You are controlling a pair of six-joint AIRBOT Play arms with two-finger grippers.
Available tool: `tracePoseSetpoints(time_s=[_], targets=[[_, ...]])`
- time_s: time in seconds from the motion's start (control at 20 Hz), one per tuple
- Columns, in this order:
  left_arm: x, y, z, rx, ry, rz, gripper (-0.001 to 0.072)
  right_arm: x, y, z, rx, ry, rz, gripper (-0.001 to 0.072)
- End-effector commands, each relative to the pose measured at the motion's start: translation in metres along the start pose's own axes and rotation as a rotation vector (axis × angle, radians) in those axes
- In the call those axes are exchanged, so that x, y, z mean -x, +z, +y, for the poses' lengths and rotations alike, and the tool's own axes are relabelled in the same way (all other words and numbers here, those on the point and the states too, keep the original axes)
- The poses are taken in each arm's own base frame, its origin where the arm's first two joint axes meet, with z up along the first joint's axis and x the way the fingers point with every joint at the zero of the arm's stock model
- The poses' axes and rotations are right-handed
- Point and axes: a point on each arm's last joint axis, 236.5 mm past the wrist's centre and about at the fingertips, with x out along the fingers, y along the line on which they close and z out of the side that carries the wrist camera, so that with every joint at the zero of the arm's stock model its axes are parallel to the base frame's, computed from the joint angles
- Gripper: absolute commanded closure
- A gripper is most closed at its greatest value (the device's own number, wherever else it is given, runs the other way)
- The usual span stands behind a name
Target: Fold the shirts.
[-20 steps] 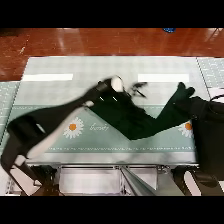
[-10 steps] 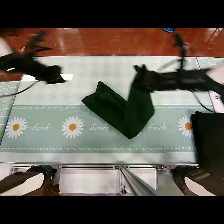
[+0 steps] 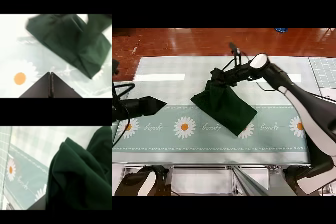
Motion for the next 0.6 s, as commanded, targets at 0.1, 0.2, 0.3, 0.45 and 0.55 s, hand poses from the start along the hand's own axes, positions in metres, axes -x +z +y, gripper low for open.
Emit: tracePoseSetpoints(time_s=[0.1,0.2,0.3,0.45,0.55], targets=[[-0.015,0.007,-0.006,0.024,-0.040,-0.067,0.0682,-0.031,-0.008,0.006,-0.021,0.134,0.048,0.0297],[-0.024,0.010,-0.001,0.038,-0.034,-0.060,0.0682,-0.013,-0.013,0.006,-0.050,0.157,0.102,0.0298],[-0.035,0.007,0.006,0.036,-0.027,-0.026,0.0681,0.023,-0.011,-0.002,-0.055,0.145,0.142,0.0299],[-0.052,0.003,0.018,0.059,-0.015,0.021,0.0681,0.094,-0.019,-0.045,0.003,-0.136,0.152,0.0299],[-0.057,0.000,0.021,0.056,-0.013,0.043,0.0681,0.155,-0.031,-0.091,0.007,-0.448,0.054,0.0299]])
